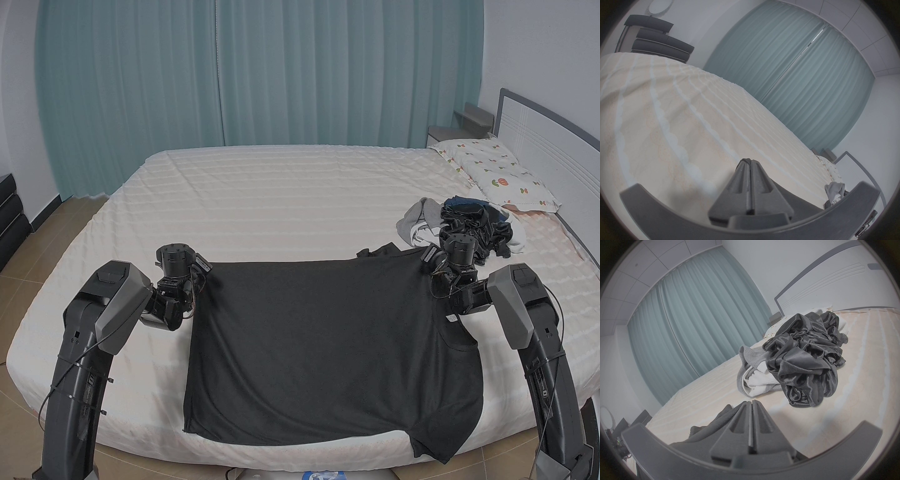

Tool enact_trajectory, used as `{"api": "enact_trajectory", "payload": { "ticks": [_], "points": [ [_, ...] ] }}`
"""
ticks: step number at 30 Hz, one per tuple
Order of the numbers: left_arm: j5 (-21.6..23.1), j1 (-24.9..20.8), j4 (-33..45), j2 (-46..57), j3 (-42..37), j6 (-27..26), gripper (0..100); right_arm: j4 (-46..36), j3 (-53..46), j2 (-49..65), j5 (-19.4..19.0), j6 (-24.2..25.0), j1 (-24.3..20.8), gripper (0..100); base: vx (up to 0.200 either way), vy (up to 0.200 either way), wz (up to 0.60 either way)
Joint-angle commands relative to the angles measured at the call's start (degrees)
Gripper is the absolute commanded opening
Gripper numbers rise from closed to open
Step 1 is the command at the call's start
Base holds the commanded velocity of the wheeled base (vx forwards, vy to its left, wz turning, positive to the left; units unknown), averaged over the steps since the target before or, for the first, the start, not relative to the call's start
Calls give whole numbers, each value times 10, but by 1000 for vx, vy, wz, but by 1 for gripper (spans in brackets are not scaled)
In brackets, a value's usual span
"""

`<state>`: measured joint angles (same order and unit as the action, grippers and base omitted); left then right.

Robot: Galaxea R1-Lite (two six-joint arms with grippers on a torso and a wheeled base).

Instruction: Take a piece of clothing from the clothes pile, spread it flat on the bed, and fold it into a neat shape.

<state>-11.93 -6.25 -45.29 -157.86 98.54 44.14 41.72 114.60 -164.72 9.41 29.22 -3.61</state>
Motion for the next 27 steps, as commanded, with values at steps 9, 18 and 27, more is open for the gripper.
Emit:
{"api": "enact_trajectory", "payload": {
  "ticks": [9, 18, 27],
  "points": [
    [-6, -8, -2, -8, -1, -2, 100, 0, 0, -6, 3, -4, -1, 100, 0, 0, 0],
    [-25, 11, -6, 62, -86, 5, 100, 50, -221, 155, 0, 1, 21, 100, 0, 0, 0],
    [14, 8, -49, 207, -250, 4, 100, 134, -582, 376, -37, 28, 26, 100, 0, 0, 0]
  ]
}}
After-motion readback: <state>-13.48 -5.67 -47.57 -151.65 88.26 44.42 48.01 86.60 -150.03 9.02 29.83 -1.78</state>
